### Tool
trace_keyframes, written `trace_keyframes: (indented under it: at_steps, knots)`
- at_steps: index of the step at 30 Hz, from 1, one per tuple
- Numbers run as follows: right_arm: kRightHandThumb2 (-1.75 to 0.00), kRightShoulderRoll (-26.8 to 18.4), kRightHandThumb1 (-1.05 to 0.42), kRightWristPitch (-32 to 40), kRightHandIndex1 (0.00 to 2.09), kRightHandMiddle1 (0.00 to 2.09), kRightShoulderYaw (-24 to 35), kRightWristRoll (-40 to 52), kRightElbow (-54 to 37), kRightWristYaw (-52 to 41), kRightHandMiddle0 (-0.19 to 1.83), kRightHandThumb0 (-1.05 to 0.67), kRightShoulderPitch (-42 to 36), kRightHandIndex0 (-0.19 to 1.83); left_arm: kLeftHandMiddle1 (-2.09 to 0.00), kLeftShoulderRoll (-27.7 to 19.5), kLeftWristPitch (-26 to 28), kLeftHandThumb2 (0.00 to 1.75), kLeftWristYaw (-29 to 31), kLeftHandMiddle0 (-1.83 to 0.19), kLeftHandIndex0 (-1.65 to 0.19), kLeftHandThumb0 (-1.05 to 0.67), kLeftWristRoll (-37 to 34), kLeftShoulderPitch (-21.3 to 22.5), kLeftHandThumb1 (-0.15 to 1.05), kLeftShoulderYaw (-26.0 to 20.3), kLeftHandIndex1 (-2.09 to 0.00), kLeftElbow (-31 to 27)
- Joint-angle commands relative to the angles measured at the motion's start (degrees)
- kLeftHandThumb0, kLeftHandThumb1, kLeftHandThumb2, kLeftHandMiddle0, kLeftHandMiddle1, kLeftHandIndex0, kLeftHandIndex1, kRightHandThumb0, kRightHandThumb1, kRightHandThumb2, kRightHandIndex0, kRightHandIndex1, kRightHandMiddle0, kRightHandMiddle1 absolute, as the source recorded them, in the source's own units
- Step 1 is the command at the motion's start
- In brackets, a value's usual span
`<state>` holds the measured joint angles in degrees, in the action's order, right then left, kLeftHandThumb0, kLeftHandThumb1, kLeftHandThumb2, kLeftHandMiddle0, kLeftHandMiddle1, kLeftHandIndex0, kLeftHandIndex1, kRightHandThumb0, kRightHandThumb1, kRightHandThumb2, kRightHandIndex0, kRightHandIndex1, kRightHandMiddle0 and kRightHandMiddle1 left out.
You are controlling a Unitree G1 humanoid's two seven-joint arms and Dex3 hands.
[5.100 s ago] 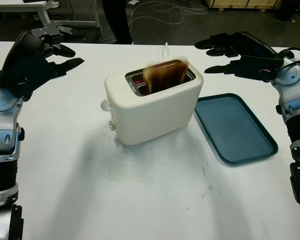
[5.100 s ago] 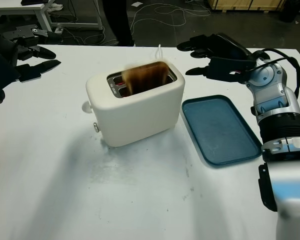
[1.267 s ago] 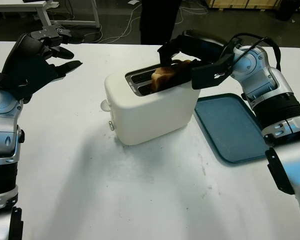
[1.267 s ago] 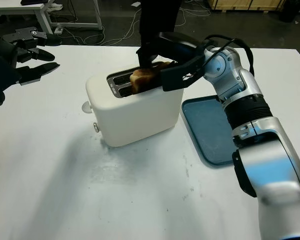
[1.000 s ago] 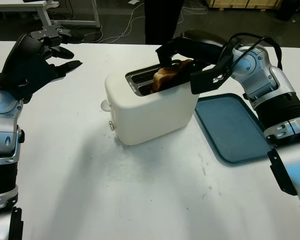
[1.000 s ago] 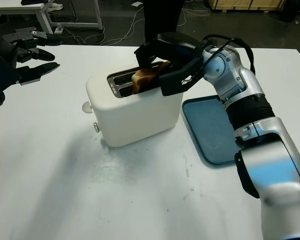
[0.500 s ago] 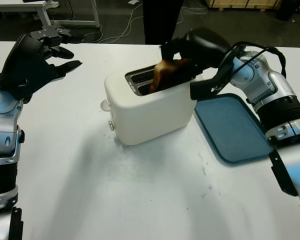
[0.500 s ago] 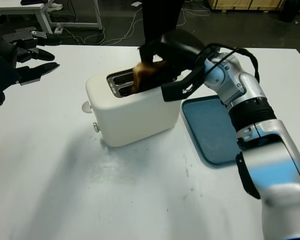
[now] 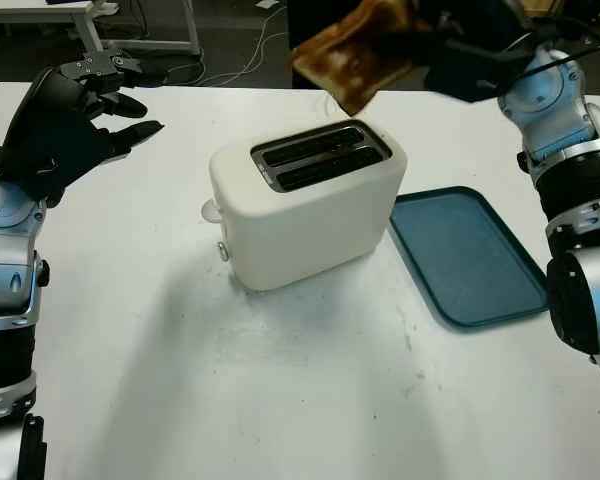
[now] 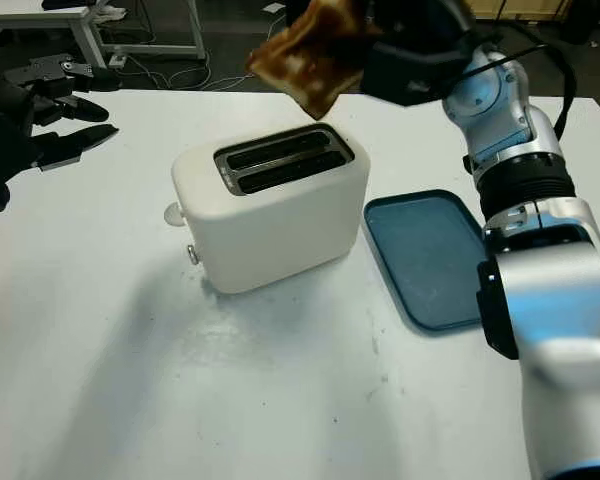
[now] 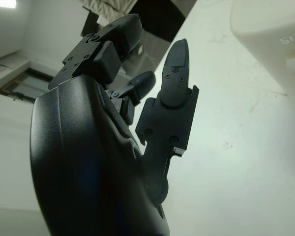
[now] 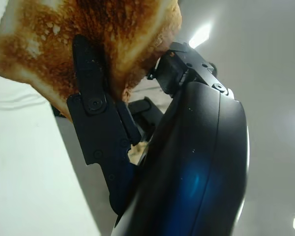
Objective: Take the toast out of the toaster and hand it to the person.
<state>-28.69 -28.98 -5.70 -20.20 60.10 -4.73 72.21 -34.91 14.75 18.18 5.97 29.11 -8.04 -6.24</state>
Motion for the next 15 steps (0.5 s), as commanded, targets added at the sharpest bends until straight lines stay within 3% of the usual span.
trace_keyframes:
  at_steps: [1,9,15]
  knots:
    - [-0.32,0.15,-0.92,1.53,1.75,1.74,3.39,4.67,1.49,-1.85,0.75,-0.44,2.78,1.01,-0.91,0.6,0.71,0.12,-0.66,-0.31,-0.49,-0.26,-0.13,-0.61,0.92,-0.35,-0.46,-0.78]
    - [-0.26,0.64,-0.92,12.42,1.75,1.75,12.93,16.46,7.79,-5.65,0.79,-0.4,4.94,1.05,-0.92,0.21,-0.14,0.13,-0.53,-0.31,-0.49,-0.25,0.08,-0.69,0.92,-0.06,-0.46,-0.38]
    - [-0.36,1.0,-0.92,16.13,1.75,1.75,14.83,16.74,10.47,0.17,0.73,-0.3,2.65,1.03,-0.91,0.26,-0.13,0.13,-0.22,-0.3,-0.48,-0.25,-0.52,-0.7,0.92,-0.39,-0.46,-0.28]
